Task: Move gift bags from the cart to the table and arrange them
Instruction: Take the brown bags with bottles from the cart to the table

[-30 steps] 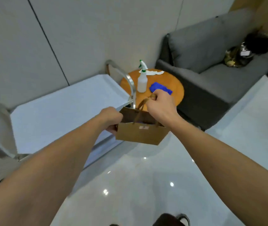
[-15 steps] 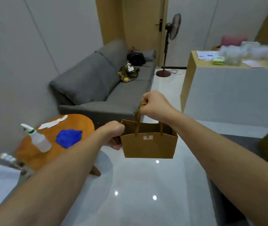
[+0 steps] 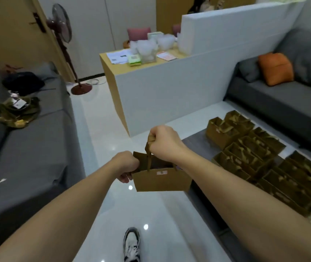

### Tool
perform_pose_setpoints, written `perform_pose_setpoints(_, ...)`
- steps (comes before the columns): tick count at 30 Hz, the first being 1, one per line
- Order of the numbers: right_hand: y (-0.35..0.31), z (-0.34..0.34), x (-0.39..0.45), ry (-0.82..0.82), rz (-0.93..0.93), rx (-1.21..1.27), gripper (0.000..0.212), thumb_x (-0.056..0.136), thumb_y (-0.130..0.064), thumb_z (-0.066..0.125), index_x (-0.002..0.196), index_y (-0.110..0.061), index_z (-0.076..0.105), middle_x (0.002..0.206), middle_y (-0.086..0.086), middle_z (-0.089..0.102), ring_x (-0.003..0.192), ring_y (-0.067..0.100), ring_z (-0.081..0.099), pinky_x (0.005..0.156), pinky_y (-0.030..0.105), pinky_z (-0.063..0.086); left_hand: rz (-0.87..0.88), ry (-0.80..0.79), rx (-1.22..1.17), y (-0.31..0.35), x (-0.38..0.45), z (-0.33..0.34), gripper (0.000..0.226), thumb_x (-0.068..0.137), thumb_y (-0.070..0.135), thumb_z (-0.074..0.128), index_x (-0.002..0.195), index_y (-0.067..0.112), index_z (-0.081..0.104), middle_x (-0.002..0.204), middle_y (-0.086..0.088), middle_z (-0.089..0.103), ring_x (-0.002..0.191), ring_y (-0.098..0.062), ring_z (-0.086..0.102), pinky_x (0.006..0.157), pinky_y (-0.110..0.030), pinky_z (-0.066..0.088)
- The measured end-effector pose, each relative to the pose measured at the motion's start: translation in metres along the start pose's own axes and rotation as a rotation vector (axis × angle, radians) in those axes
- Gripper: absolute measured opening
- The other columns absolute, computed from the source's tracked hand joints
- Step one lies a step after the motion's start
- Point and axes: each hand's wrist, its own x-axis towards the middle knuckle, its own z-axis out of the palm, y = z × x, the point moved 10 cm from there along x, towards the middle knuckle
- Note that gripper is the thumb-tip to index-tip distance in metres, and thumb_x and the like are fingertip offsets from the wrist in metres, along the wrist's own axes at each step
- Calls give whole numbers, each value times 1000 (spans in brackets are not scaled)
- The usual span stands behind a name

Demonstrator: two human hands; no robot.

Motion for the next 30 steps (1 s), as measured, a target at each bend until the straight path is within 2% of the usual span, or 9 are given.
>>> perform_pose_setpoints(5,49,-1,67,20,195,-25,19,80,3,55,75,-14,62,73,-1,59,75,20,58,55,27,40,153,-95,219,57,84,-8,19,95,23,57,106,8,61,95,-10,69,76,-24,73,68,-34,64)
perform_pose_setpoints(9,83,-13,114,86,322,-56,11,83,-4,62,82,-13,67,78,5,66,75,21,63,60,37,56,268,-186,288,99,138,-18,29,95,28,58,117,9,57,106,-11,67,85,-24,70,75,-34,63)
perform_pose_setpoints(12,109,-22,142,136,399,-50,13,83,-4,59,85,-13,68,78,5,66,74,22,63,55,33,50,329,-230,287,128,171,-20,29,96,29,59,118,12,51,114,-10,62,98,-25,65,80,-35,61)
perform_pose_setpoints(14,129,-28,160,158,441,-34,18,83,-3,57,91,-12,70,82,6,68,74,23,64,59,38,55,381,-248,315,150,191,-16,26,96,30,57,116,14,50,117,-8,60,103,-25,61,81,-35,59)
perform_pose_setpoints(16,154,-36,179,190,477,-28,23,82,-2,55,95,-13,71,86,6,69,75,23,64,67,45,60,425,-264,345,175,214,-9,25,95,31,56,114,15,52,114,-6,60,101,-22,60,81,-33,57)
perform_pose_setpoints(19,198,-45,207,218,542,-22,25,79,-3,54,92,-17,71,85,4,68,75,22,64,68,48,61,460,-275,393,218,249,1,24,95,31,56,113,15,55,108,-4,61,92,-16,58,76,-28,52)
perform_pose_setpoints(22,249,-51,238,199,606,7,24,79,-4,57,92,-18,72,86,4,69,76,23,65,68,47,61,500,-274,408,267,280,13,28,96,33,58,117,15,56,118,-5,60,98,-18,54,81,-29,47)
perform_pose_setpoints(26,310,-58,264,106,702,20,15,83,-15,64,96,-16,72,94,7,68,82,27,60,72,35,53,518,-292,441,325,315,28,50,95,37,61,138,12,52,134,-8,59,118,-25,57,95,-32,47)
perform_pose_setpoints(30,371,-67,283,40,765,70,20,91,-20,63,108,-15,71,103,8,67,85,24,56,75,35,50,547,-285,465,384,353,47,54,98,34,60,147,16,47,145,-9,54,129,-27,54,104,-34,46)
